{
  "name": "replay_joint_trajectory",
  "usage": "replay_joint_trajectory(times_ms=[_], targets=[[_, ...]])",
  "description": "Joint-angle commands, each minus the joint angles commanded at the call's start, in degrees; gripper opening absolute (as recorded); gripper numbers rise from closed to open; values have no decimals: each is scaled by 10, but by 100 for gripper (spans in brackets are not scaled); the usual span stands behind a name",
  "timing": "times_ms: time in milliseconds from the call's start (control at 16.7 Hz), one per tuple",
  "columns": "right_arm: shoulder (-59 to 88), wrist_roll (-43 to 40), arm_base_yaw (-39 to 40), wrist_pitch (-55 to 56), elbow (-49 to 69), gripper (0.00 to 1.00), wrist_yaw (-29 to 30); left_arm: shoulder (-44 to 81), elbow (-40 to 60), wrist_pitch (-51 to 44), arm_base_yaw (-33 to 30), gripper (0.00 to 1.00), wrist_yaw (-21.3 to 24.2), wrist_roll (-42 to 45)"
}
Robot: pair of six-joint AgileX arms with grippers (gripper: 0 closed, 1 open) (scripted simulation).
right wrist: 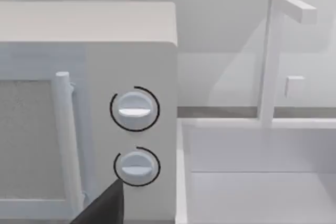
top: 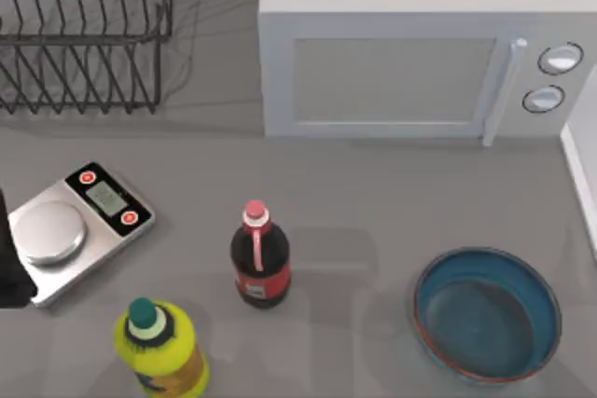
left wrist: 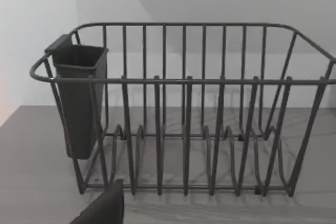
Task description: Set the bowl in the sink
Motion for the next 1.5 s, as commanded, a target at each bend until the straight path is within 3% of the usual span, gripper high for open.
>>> replay_joint_trajectory(times_ms=[420,1080,1500], targets=[[93,33,33,-85,89,100,-1,0,0,0,0,100,0,0],[687,177,172,-543,485,100,-1,0,0,0,0,100,0,0],[855,226,221,-680,636,100,0,0,0,0,0,100,0,0]])
